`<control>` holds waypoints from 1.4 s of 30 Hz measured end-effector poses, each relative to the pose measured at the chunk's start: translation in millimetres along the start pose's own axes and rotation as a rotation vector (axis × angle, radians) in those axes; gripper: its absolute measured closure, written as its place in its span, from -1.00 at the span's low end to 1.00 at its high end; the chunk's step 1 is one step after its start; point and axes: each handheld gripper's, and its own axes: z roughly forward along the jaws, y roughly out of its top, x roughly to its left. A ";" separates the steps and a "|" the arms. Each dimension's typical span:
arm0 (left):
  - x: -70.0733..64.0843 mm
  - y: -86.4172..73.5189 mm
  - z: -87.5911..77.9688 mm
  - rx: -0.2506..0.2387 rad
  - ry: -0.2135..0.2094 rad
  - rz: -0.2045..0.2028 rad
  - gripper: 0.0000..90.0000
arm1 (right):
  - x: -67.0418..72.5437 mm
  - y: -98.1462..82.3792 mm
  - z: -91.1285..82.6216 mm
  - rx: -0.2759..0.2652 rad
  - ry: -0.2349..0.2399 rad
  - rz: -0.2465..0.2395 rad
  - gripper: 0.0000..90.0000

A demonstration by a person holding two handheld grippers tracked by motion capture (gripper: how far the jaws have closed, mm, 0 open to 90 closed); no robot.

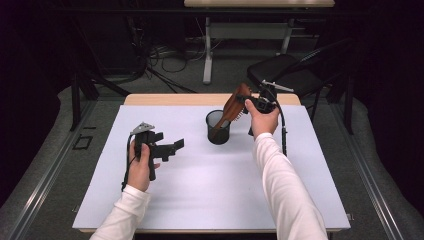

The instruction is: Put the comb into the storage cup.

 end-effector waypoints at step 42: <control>0.1 0.0 -0.6 -0.001 0.001 -0.001 -0.99 | -4.8 -0.8 0.4 0.002 0.019 0.010 -0.07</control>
